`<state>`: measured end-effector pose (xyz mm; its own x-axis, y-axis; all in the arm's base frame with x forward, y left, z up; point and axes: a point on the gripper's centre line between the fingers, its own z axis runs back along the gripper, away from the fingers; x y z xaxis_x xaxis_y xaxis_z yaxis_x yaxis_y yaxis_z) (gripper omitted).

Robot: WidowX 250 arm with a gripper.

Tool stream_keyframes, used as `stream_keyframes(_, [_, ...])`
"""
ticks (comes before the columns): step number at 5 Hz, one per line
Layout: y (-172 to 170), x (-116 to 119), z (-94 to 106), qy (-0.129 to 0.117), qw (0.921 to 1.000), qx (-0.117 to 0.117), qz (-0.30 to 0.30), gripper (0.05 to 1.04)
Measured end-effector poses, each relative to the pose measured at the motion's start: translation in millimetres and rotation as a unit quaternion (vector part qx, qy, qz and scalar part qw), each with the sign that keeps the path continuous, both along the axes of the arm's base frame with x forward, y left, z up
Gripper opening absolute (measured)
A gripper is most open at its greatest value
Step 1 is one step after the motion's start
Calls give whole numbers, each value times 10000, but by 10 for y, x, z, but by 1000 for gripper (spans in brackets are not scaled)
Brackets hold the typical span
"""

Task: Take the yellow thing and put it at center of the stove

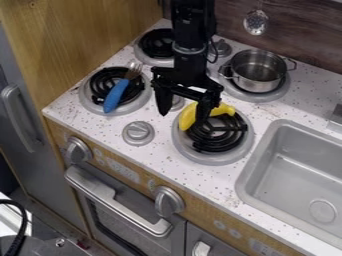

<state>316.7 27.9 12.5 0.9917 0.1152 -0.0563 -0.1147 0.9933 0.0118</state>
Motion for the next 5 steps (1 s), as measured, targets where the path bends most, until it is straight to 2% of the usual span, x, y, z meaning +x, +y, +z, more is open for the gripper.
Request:
stream_keyframes(1, [-8, -67, -121, 214, 9998, -24, -3, 1000])
stream_keyframes(2, [-29, 70, -119, 124, 9993, -158, -300, 1000])
stream_keyframes(3, [-17, 307, -193, 236, 9987, -189, -406, 1000])
stream_keyframes(4, [-16, 542, -184, 45, 9982, -66, -594, 1000])
stream_keyframes(5, [33, 631, -307, 96, 9976, 96, -676, 1000])
